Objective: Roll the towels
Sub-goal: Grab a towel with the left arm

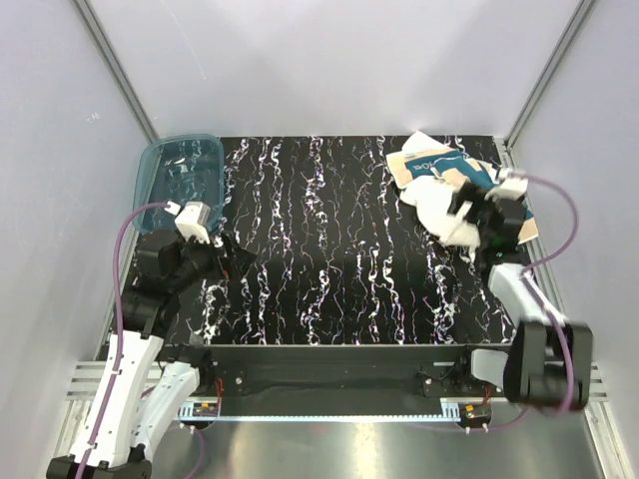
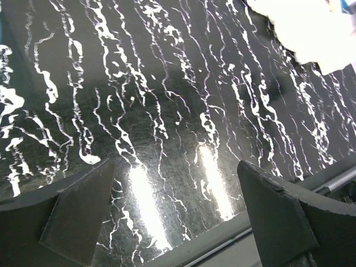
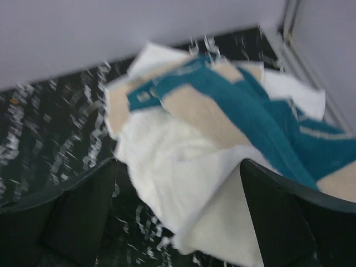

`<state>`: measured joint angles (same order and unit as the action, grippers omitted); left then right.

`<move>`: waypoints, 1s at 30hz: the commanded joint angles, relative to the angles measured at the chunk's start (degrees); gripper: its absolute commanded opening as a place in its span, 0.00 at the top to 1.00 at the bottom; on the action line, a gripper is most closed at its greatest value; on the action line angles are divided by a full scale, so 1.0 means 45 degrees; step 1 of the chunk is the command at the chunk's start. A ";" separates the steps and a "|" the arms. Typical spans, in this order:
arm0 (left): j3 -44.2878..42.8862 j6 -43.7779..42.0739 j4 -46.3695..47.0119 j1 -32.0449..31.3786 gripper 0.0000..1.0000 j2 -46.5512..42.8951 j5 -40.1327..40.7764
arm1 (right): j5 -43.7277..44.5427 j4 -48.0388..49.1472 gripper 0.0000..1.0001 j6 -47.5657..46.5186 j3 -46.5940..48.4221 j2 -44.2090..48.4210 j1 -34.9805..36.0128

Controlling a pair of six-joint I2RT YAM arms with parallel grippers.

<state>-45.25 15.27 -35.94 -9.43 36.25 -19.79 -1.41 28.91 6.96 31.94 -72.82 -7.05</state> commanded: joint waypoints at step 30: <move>0.0311 0.0533 0.0917 -0.0014 0.01 0.1007 -0.0680 | 0.6407 -1.8103 0.02 0.5387 1.0070 -0.2684 0.1117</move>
<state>-43.97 17.50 -34.70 -9.43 40.86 -20.95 23.03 -50.89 29.47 77.52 -84.42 -1.69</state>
